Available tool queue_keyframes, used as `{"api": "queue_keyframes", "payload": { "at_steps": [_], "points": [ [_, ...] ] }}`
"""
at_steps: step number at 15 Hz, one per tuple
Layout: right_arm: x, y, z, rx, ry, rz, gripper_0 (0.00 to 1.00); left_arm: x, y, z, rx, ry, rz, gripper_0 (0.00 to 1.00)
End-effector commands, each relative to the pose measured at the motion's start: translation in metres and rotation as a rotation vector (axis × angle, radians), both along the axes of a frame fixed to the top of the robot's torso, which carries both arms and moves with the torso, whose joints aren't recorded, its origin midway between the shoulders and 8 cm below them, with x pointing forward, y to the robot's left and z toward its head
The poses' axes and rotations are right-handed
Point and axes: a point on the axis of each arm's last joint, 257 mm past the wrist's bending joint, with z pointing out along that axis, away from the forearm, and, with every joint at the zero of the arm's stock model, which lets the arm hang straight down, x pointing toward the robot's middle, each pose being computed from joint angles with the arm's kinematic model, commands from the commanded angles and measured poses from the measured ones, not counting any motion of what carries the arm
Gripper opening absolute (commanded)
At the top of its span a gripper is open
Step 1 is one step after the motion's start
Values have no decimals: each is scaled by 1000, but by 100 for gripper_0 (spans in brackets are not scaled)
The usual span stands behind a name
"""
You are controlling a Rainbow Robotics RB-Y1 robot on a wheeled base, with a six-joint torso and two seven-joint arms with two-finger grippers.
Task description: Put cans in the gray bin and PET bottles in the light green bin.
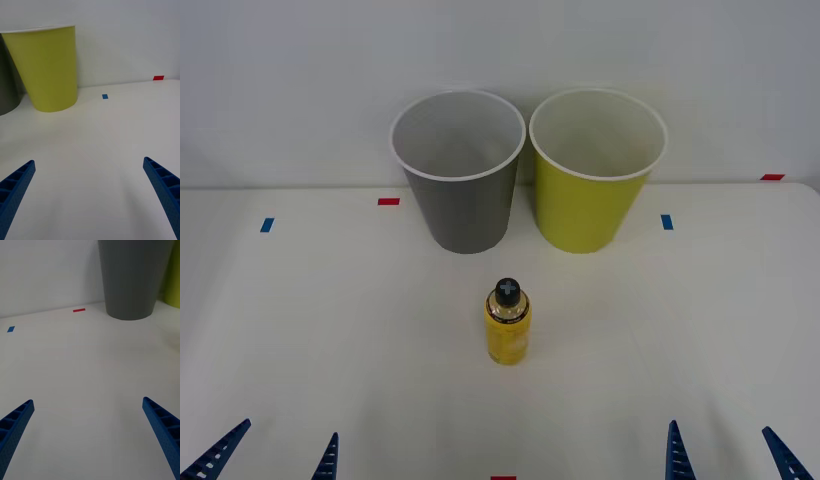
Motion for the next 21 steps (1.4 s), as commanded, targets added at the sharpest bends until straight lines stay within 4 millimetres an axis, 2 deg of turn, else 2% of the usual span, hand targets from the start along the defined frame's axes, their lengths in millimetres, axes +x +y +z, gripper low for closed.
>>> {"api": "queue_keyframes", "payload": {
  "at_steps": [1, 21],
  "points": [
    [0, 0, 0, 0, 0, 0, 100, 0, 0, 0, 0, 0, 0, 100],
    [0, 0, 0, 0, 0, 0, 100, 0, 0, 0, 0, 0, 0, 100]
  ]
}}
